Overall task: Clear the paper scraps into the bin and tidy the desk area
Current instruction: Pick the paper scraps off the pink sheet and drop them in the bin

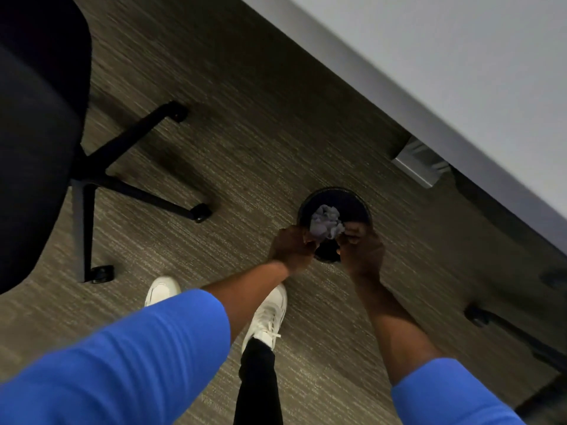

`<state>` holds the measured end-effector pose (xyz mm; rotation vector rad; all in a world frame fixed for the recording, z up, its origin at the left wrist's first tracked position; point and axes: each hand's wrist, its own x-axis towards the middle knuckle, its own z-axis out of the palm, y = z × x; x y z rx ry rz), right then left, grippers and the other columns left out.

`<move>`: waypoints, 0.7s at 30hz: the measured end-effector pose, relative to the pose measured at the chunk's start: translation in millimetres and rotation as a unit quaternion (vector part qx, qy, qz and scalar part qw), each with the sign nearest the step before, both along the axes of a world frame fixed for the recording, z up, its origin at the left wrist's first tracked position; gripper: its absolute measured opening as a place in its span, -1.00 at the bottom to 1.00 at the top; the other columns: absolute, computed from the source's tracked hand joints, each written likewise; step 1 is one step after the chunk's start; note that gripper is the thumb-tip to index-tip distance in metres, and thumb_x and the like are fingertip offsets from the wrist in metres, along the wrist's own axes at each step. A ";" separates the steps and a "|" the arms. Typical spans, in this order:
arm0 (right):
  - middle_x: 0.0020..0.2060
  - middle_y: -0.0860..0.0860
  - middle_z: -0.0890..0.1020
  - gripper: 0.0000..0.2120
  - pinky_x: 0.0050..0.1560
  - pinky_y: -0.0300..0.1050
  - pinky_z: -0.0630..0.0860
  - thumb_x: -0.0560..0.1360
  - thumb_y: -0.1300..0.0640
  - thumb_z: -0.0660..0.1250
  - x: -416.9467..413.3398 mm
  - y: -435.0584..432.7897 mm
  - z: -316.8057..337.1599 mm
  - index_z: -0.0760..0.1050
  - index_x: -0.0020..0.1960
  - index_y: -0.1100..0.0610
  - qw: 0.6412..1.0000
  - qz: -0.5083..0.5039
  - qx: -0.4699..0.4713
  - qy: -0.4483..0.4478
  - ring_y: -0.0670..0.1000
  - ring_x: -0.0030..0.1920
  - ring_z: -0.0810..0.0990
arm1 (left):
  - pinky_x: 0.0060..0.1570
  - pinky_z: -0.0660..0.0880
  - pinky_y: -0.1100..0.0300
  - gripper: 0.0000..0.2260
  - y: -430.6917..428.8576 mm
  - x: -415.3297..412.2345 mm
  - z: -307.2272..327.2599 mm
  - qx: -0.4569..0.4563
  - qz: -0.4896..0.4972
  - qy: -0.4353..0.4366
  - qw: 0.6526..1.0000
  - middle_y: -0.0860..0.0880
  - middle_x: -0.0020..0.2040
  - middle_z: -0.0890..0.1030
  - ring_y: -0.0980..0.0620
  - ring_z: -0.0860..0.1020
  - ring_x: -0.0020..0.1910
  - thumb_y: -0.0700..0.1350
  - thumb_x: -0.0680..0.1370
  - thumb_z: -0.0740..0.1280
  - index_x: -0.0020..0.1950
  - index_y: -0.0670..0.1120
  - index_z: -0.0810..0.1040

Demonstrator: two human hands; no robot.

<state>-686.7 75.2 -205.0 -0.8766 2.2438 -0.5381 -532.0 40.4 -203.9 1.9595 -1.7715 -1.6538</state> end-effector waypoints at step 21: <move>-0.01 0.01 0.75 -0.72 0.08 -0.06 0.60 0.55 0.29 0.43 231.8 -84.8 103.3 0.63 0.19 0.02 0.979 0.125 -0.072 -0.143 0.03 -0.02 0.71 | -0.01 0.64 0.11 -0.87 -74.6 250.3 135.8 -0.115 0.213 -0.020 0.970 0.05 -0.22 0.73 0.04 0.70 -0.17 -0.04 0.57 0.50 -0.12 -0.07 0.69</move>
